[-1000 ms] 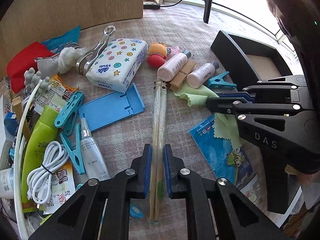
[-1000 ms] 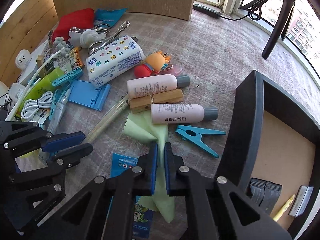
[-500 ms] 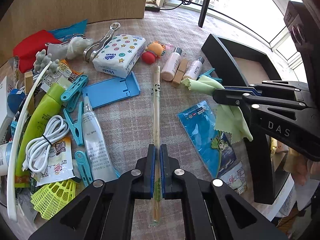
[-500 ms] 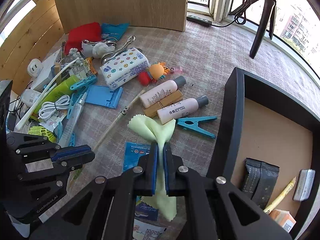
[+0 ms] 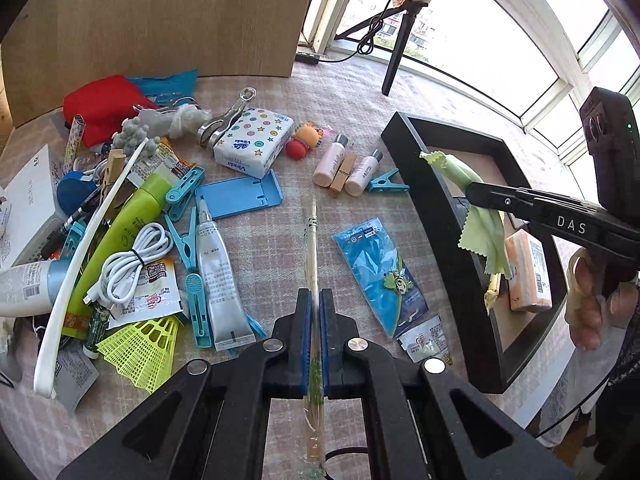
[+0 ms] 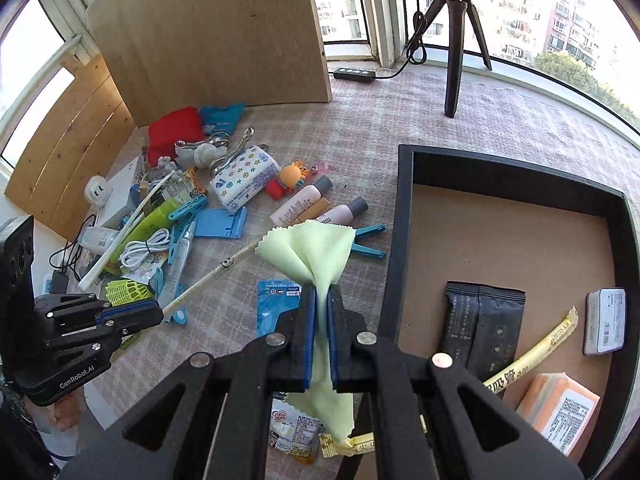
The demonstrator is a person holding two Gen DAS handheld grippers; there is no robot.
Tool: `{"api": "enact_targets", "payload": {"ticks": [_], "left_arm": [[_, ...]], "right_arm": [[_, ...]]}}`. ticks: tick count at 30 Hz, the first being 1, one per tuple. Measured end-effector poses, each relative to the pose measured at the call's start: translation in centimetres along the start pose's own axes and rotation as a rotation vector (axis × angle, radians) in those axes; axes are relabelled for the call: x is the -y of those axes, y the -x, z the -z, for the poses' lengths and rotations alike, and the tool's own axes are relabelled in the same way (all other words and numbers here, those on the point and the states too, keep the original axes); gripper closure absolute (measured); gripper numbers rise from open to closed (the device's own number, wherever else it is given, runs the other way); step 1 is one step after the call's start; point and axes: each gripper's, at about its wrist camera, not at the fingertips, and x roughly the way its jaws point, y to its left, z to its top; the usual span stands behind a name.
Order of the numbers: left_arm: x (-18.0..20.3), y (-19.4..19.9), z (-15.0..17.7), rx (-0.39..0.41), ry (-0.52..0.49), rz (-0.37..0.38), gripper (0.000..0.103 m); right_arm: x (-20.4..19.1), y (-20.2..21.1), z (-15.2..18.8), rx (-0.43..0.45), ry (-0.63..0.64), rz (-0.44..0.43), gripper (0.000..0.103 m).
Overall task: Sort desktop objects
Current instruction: 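Carry the chopsticks and green cloth into the tray and open both tools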
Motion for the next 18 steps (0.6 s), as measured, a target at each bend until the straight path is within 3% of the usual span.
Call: {"api": "enact_targets", "payload": {"ticks": [8, 11, 14, 16, 18], "left_arm": [[0.7, 2.2, -0.5, 0.056, -0.022, -0.015, 0.103], [1.0, 0.7, -0.9, 0.009, -0.036, -0.007, 0.102], [1.3, -2.2, -1.1, -0.049, -0.073, -0.101, 0.090], [1.5, -4.7, -0.8, -0.125, -0.109, -0.128, 0.070], [1.7, -6.7, -0.3, -0.180, -0.142, -0.163, 0.068]], "right_arm": [[3.5, 4.2, 0.4, 0.089, -0.082, 0.030, 0.097], [4.6, 4.8, 0.6, 0.096, -0.102, 0.039, 0.097], [5.0, 4.7, 0.9, 0.088, -0.108, 0.046, 0.097], [4.8, 4.5, 1.1, 0.081, -0.103, 0.043, 0.097], [4.5, 4.2, 1.2, 0.073, -0.091, 0.042, 0.097]]}}
